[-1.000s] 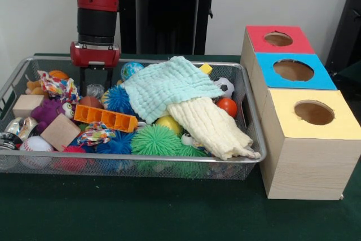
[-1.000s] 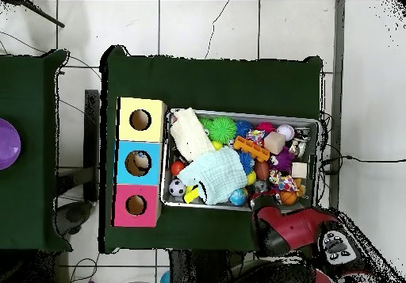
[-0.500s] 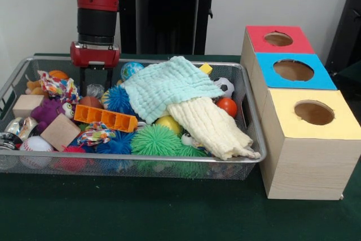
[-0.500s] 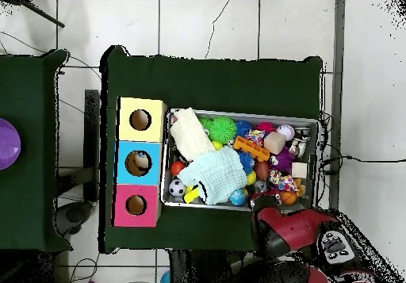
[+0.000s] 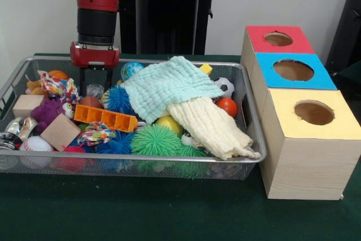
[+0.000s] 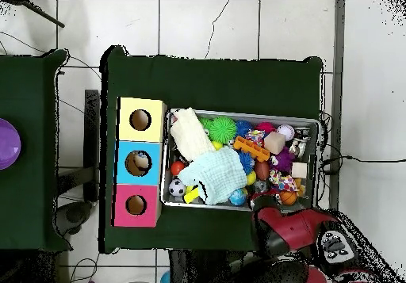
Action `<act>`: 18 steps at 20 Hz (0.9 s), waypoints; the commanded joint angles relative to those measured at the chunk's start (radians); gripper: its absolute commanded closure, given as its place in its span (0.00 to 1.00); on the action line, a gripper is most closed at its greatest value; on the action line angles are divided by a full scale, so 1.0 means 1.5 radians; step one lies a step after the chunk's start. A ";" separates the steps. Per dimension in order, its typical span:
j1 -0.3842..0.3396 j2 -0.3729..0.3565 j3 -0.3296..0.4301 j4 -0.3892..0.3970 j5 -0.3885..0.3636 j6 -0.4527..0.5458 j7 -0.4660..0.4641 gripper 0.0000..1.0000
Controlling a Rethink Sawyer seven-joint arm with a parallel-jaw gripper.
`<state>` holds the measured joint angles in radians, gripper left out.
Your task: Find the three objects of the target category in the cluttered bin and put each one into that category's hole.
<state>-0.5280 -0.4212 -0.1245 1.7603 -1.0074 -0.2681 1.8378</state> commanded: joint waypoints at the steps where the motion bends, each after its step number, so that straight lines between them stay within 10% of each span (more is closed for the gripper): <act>1: 0.009 0.087 0.010 -0.078 0.032 -0.012 0.052 0.00; 18: 0.019 0.119 -0.007 -0.097 0.057 -0.040 0.048 0.00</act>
<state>-0.5105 -0.3843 -0.1792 1.7514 -0.9684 -0.3645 1.8378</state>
